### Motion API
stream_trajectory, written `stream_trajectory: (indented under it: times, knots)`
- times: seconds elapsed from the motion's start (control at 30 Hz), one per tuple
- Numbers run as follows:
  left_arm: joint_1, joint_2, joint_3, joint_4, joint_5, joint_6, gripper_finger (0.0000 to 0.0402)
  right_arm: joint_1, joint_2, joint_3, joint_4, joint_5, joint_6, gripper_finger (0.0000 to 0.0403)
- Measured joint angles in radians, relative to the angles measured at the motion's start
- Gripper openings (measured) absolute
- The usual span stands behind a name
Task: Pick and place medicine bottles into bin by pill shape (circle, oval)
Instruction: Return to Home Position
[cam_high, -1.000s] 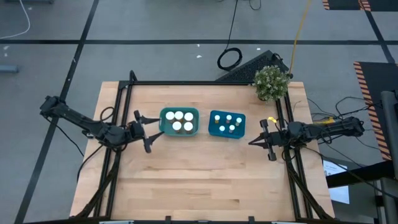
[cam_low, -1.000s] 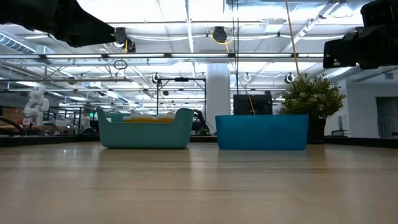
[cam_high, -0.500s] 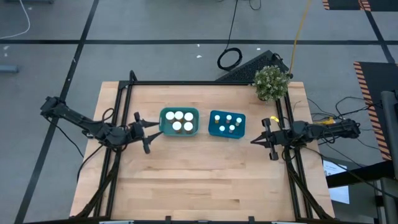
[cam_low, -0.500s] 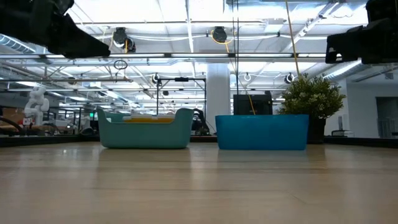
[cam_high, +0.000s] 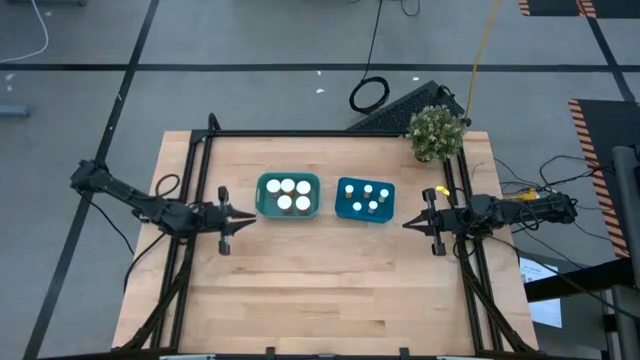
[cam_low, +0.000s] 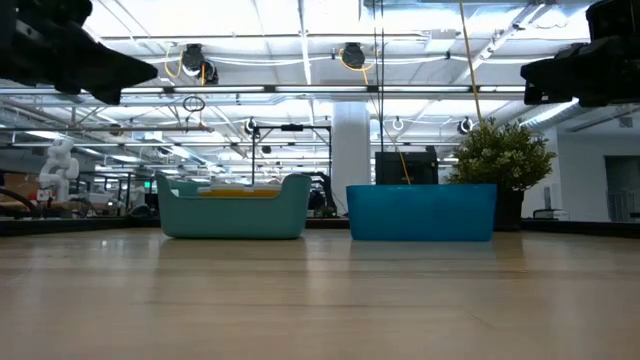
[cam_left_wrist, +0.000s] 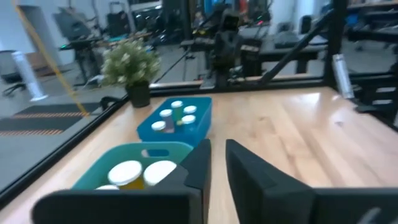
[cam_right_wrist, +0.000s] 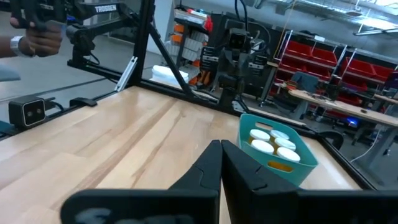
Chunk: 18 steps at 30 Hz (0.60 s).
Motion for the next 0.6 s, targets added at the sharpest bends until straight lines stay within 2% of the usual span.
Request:
stream_trajectory:
  times: [0.27, 0.6]
  knots:
    - [0.000, -0.134, -0.056, 0.006, 0.092, 0.045, 0.0005, 0.000, 0.000, 0.000, 0.000, 0.002, 0.000, 0.0000]
    - [0.000, -0.272, -0.093, -0.017, 0.133, 0.091, 0.0019, 0.000, 0.000, -0.001, 0.000, 0.001, 0.000, 0.0000]
